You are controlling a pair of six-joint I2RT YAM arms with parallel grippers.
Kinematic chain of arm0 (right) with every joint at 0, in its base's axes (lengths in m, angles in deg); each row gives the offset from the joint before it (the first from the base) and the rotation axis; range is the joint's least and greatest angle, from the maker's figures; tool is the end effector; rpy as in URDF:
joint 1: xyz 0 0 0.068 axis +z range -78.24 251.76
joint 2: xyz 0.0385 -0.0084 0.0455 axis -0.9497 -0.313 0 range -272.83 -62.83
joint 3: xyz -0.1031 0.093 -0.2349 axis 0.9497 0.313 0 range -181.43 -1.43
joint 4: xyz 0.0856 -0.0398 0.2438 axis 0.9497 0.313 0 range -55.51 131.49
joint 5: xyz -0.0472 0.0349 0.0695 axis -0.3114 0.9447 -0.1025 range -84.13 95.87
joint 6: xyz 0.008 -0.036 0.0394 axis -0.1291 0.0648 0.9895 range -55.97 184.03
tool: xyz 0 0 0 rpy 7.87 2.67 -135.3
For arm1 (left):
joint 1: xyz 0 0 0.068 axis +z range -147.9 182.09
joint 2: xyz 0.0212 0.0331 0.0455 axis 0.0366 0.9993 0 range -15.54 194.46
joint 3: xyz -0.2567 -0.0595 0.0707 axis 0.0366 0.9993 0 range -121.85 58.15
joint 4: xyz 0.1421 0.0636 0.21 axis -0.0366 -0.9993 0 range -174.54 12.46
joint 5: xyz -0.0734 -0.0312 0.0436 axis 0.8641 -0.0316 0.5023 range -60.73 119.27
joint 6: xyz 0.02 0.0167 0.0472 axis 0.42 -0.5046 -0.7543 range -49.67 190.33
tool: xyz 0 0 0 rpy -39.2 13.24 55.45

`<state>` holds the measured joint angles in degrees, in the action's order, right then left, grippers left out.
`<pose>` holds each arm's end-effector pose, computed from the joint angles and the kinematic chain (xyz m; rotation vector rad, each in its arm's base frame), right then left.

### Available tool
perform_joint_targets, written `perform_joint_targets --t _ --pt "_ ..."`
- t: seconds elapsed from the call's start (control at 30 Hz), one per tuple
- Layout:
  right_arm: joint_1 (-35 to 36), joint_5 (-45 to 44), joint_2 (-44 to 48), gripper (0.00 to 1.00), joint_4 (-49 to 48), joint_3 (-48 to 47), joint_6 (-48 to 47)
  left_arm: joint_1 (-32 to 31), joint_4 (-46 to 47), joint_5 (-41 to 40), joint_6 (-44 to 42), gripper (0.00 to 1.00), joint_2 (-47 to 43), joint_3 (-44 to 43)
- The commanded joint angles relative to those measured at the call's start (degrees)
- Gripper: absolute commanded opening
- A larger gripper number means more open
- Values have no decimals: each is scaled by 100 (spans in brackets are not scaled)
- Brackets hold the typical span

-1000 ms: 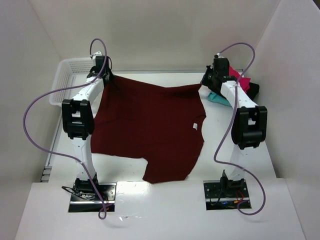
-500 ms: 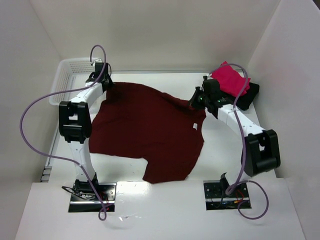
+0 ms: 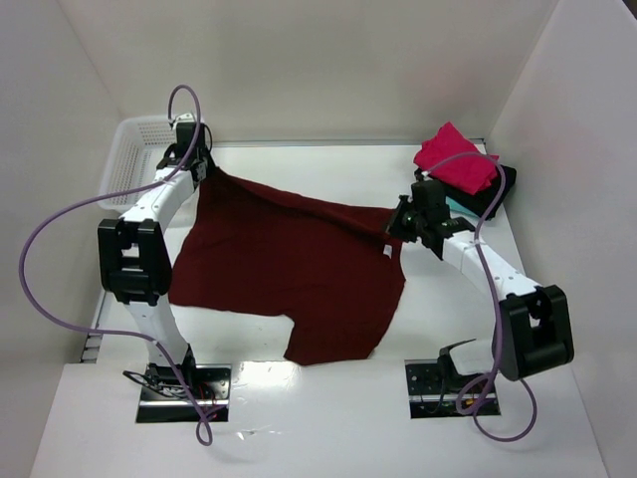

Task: Fold and stack the t-shirts
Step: Fold the flattened tshirt in 1/3 of the way

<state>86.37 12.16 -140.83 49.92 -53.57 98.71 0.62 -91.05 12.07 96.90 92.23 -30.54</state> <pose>0.2835 0.0780 0.2467 0.3524 2.3266 0.5614 0.4428 -0.0010 0.2834 -0.6271 2.0161 0.0294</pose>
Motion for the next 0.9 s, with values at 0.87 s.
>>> perform_joint_targets --t 0.87 --pt "42 163 1113 0 286 1488 406 60 -506 -110 -47 0 -1250 1661"
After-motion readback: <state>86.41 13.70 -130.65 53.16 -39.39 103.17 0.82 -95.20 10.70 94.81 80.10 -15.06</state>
